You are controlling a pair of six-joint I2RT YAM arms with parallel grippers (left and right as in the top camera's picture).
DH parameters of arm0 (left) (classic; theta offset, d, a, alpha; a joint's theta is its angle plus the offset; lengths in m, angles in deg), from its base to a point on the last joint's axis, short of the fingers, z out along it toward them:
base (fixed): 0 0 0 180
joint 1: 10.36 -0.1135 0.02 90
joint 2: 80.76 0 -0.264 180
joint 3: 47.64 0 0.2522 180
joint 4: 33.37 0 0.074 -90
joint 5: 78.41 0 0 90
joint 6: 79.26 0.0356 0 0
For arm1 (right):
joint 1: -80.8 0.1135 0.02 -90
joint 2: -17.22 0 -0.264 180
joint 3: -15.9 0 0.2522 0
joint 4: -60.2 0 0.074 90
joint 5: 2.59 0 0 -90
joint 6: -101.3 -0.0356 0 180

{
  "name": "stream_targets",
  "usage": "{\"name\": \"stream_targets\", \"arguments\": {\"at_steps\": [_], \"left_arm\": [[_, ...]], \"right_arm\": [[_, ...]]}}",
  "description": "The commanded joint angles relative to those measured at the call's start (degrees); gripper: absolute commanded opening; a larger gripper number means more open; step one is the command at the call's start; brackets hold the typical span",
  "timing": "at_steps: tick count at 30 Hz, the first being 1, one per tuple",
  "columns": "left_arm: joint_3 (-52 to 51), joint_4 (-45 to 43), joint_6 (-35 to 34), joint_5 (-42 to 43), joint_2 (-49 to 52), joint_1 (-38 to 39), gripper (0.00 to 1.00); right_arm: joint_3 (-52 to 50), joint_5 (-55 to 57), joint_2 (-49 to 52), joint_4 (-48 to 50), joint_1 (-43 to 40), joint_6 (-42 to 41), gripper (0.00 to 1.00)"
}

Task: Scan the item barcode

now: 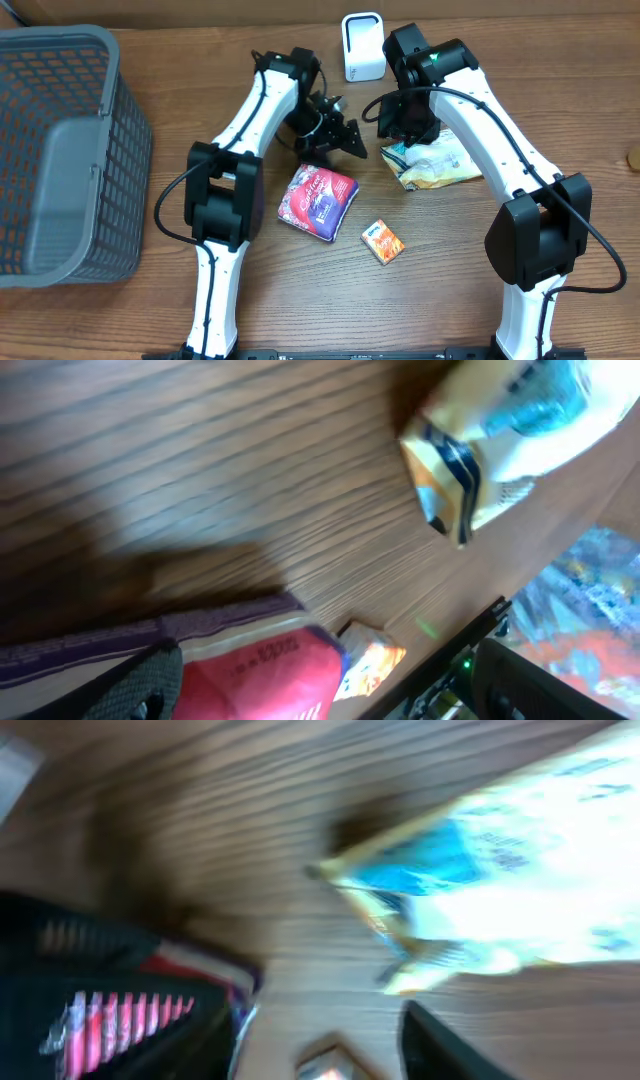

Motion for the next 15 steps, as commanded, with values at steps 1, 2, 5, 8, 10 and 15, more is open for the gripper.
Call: {"name": "stream_targets", "arguments": {"at_steps": [1,2,5,8,10,15], "left_arm": [[1.1,1.8,1.9,-1.1,0.8,-2.2,0.82],[1.1,2.7,2.7,-1.0,0.8,-2.4,0.81],[1.1,4.3,5.0,-0.9,0.8,-2.5,0.78],[1.1,4.8,5.4,-0.6,0.8,-2.2,0.63],[1.1,4.6,6.2,1.1,0.8,-1.9,0.43],[1.1,1.8,7.1,6.5,0.8,-1.0,0.04]], "right_arm": [[1.7,-9.6,0.2,-0.5,-0.3,7.0,0.59],[2.9,-9.1,0.2,-1.5,-0.7,7.9,0.59],[6.5,-6.7,0.2,-4.6,-3.5,8.0,0.59],[9.2,-5.3,0.2,-6.9,-8.9,8.1,0.44],[9.3,-5.2,0.2,-7.5,-13.0,8.1,0.34],[5.4,-5.5,0.2,-5.8,-22.0,8.0,0.04]]}}
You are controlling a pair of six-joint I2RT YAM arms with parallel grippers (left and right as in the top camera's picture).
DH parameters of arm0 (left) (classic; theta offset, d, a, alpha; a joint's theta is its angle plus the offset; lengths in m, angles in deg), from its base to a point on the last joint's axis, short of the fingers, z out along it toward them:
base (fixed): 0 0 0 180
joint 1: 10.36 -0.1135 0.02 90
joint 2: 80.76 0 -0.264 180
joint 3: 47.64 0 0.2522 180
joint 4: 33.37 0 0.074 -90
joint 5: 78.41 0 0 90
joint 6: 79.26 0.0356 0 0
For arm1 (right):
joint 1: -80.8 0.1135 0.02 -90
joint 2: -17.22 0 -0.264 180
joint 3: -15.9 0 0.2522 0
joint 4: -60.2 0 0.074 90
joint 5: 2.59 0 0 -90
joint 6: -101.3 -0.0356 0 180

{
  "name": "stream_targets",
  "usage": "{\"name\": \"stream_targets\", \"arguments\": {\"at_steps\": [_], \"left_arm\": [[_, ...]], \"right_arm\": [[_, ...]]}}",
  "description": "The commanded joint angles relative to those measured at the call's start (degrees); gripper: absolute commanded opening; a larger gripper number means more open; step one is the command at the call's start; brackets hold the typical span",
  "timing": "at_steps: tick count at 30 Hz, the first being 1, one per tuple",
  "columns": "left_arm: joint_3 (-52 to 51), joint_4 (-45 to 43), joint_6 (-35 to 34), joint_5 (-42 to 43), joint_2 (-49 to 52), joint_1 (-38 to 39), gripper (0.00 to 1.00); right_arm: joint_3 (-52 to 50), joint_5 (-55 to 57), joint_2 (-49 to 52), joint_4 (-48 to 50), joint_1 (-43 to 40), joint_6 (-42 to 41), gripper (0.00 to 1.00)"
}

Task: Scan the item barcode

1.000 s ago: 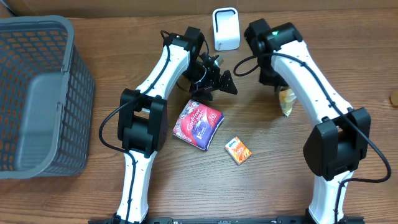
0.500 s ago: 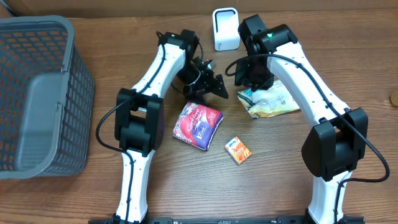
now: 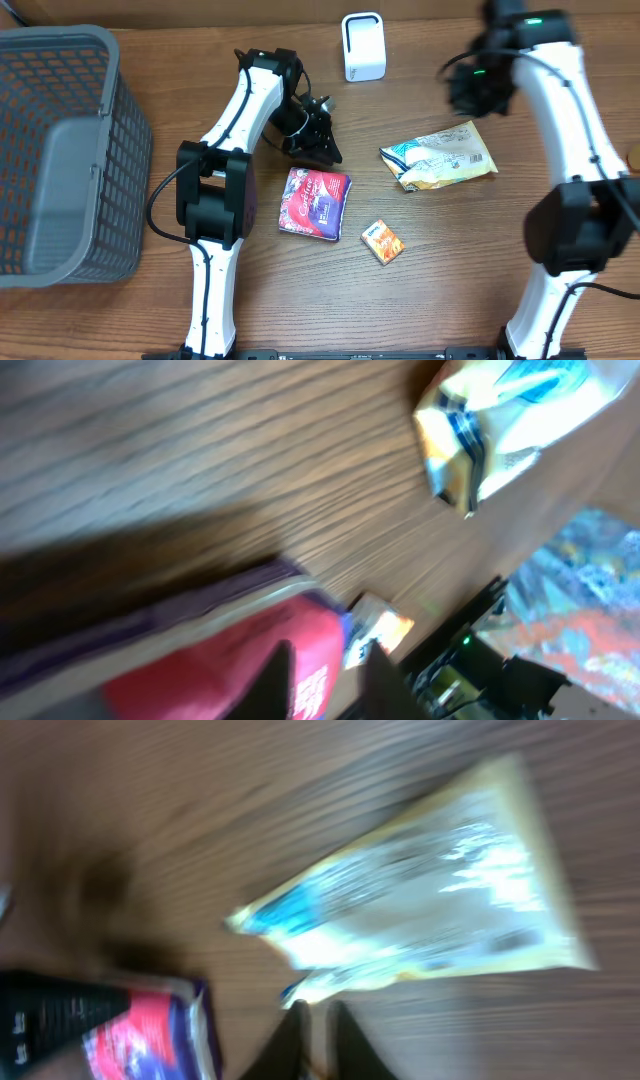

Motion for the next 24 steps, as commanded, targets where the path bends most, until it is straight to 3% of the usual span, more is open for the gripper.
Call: {"name": "stream_targets", "arguments": {"at_steps": [1,5,8,11,16,20,24], "left_arm": [[1.1,-2.0,1.4,5.4,0.8,1.1,0.04],[1.1,-5.6,0.4,8.0,0.8,2.6,0.04],[1.1,-9.0,-6.5,6.8,0.8,3.7,0.04],[1.1,-11.0,-8.3,6.6,0.8,4.6,0.04],[1.1,-13.6,-11.4,4.3,0.8,6.8,0.04],[1.1,-15.6,-21.4,-2.3,0.8,9.1,0.04],[1.1,-16.8,-22.5,-2.7,0.8,11.1,0.04]], "right_arm": [[-3.5,0.1,-0.3,1.1,-4.1,0.7,0.04],[-10.5,0.1,-0.3,5.6,-5.2,0.7,0.04],[-17.7,0.1,-0.3,11.1,-4.7,0.2,0.04],[-24.4,-0.4,-0.3,16.9,-3.9,-1.6,0.04],[-33.0,-9.0,-0.3,26.2,-1.5,-1.5,0.04],[-36.3,-11.1,-0.3,31.3,1.9,-6.0,0.04],[-36.4,-11.5,-0.3,33.8,5.8,-9.4,0.04]]}}
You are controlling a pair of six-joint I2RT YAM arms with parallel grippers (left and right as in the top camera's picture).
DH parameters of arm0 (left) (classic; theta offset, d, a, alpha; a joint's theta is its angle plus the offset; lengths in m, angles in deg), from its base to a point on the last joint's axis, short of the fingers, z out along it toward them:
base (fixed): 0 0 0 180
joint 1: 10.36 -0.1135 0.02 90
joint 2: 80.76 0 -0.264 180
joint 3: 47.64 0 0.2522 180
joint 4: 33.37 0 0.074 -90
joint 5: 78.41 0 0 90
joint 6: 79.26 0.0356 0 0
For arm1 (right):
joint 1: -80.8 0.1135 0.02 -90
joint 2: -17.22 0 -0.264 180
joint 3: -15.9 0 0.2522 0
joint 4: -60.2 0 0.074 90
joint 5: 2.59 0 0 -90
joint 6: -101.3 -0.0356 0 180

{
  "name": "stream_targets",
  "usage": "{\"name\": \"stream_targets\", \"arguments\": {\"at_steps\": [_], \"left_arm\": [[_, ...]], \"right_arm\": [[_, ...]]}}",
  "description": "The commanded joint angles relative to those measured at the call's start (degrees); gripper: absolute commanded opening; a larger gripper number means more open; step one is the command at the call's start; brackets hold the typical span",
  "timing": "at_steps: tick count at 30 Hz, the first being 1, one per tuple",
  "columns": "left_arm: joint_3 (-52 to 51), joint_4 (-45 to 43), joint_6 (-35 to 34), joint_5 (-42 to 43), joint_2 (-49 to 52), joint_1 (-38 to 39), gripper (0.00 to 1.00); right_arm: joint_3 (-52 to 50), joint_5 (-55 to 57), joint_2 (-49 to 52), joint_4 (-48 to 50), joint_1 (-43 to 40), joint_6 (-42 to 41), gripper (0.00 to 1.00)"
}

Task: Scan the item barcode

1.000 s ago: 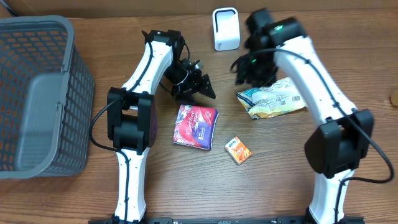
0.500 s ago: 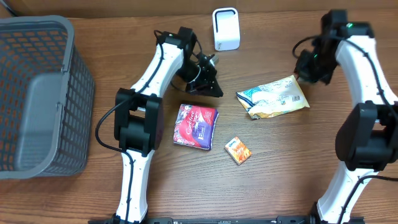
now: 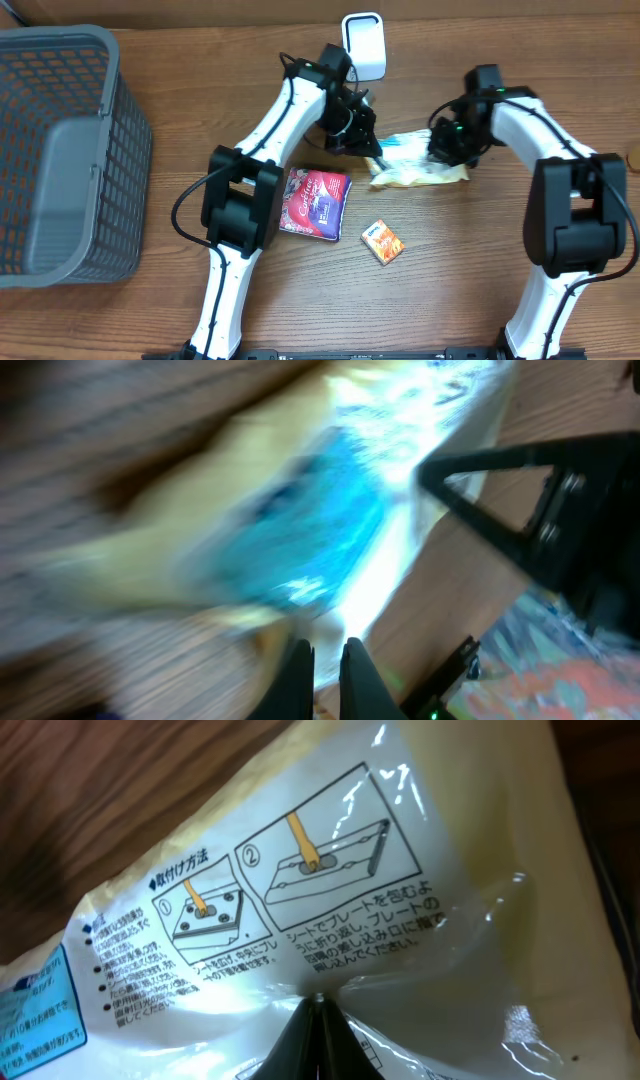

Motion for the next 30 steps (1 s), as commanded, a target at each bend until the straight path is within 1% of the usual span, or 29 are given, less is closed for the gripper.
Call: {"name": "stream_targets", "arguments": {"at_steps": [1,3,7,12,15,18,19,20,22,24,26,30], "left_arm": [[1.0,-0.5,-5.0,-3.1,0.8,1.9,0.04],[1.0,-0.5,-6.2,-5.2,0.8,2.6,0.04],[1.0,-0.4,-9.0,-9.9,0.8,3.0,0.04],[1.0,-0.9,-9.5,-11.4,0.8,2.4,0.04],[1.0,-0.6,-9.5,-18.1,0.8,2.2,0.04],[1.1,1.3,-11.8,-31.2,0.8,1.7,0.04],[1.1,1.8,-12.8,-34.4,0.8,1.1,0.04],[1.4,1.9,-13.1,-35.6,0.8,0.3,0.04],[2.4,1.9,-13.4,-35.0,0.8,-1.7,0.04],[4.4,1.9,-13.2,-30.5,0.8,-4.3,0.04],[7.7,2.3,-11.8,-21.9,0.8,-7.0,0.04],[13.6,4.0,-6.7,-6.3,0.8,-10.2,0.04]], "right_arm": [[-1.4,-2.1,-0.1,1.6,4.4,-4.3,0.04],[-1.3,-2.2,-0.1,2.3,5.5,-5.9,0.04],[-0.9,-2.2,-0.1,2.7,5.5,-6.1,0.04],[-0.9,-2.5,-0.1,2.4,4.1,-6.1,0.04],[-0.9,-2.8,-0.1,2.2,3.4,-5.0,0.04],[-0.9,-2.9,-0.1,1.7,2.7,-4.6,0.04],[-0.9,-3.0,-0.1,1.4,2.5,-4.6,0.04],[-0.9,-3.1,-0.1,1.4,2.4,-4.6,0.04],[-0.9,-4.3,-0.1,1.5,2.4,-4.6,0.04],[-0.9,-5.8,-0.1,1.9,2.6,-4.6,0.04],[-0.9,-6.5,-0.1,2.6,2.7,-4.6,0.04],[-0.9,-6.8,-0.1,4.2,2.7,-4.9,0.04]]}}
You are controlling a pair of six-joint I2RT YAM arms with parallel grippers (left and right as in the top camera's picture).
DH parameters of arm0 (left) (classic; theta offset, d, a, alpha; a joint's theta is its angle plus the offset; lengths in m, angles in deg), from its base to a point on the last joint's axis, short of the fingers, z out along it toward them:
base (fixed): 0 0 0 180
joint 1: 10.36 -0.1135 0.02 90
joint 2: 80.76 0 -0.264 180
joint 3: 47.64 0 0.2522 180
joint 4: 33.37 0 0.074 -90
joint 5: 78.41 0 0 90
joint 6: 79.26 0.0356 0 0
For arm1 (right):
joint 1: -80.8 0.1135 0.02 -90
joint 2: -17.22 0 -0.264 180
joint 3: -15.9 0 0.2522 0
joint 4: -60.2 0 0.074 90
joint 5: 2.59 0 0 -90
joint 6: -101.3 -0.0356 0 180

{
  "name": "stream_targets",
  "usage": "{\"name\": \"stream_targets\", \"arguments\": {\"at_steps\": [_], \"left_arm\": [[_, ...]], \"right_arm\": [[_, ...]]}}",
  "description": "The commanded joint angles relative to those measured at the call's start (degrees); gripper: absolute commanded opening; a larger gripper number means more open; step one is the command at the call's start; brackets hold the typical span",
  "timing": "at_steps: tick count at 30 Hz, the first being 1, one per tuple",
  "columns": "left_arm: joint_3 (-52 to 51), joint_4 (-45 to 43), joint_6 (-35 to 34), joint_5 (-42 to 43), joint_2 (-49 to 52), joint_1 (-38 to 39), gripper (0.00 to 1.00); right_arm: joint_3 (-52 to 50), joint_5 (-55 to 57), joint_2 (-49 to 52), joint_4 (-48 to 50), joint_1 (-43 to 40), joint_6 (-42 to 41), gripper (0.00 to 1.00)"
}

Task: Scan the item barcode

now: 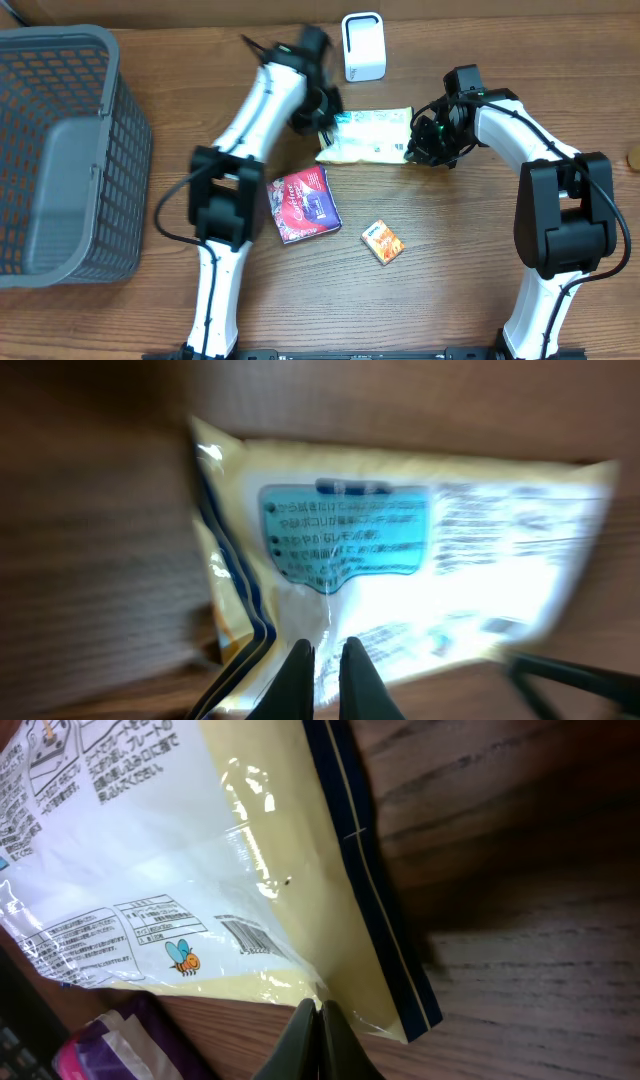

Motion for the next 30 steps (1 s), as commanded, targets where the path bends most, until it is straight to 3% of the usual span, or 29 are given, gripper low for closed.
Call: {"name": "stream_targets", "arguments": {"at_steps": [1,4,8,13,17,25,30], "left_arm": [[6.2,1.9,4.0,15.3,0.3,-2.8,0.04],[7.2,4.2,4.0,17.5,0.3,-2.9,0.04],[5.4,5.7,4.0,13.7,0.3,-0.5,0.04],[-0.6,-0.7,1.7,9.6,0.4,4.6,0.04],[-6.3,-5.0,-4.1,1.1,0.4,6.5,0.04],[-10.6,-3.6,-4.4,-15.0,0.4,4.4,0.04],[-9.7,-0.4,-4.3,-17.4,0.3,2.4,0.04]], "right_arm": [[-0.6,-1.5,-0.2,1.2,-0.1,-0.2,0.04],[-0.6,-3.6,-0.2,3.1,-0.1,-1.2,0.04],[-0.6,-5.5,-0.2,5.5,-0.1,-1.4,0.04],[-0.6,-5.4,-0.2,8.5,-0.1,-1.3,0.04],[-0.7,-1.4,-0.2,9.2,-0.1,-1.3,0.04],[-0.8,3.0,-0.1,7.9,-0.1,1.5,0.04],[-0.8,12.9,-0.1,4.6,0.0,1.7,0.04]]}}
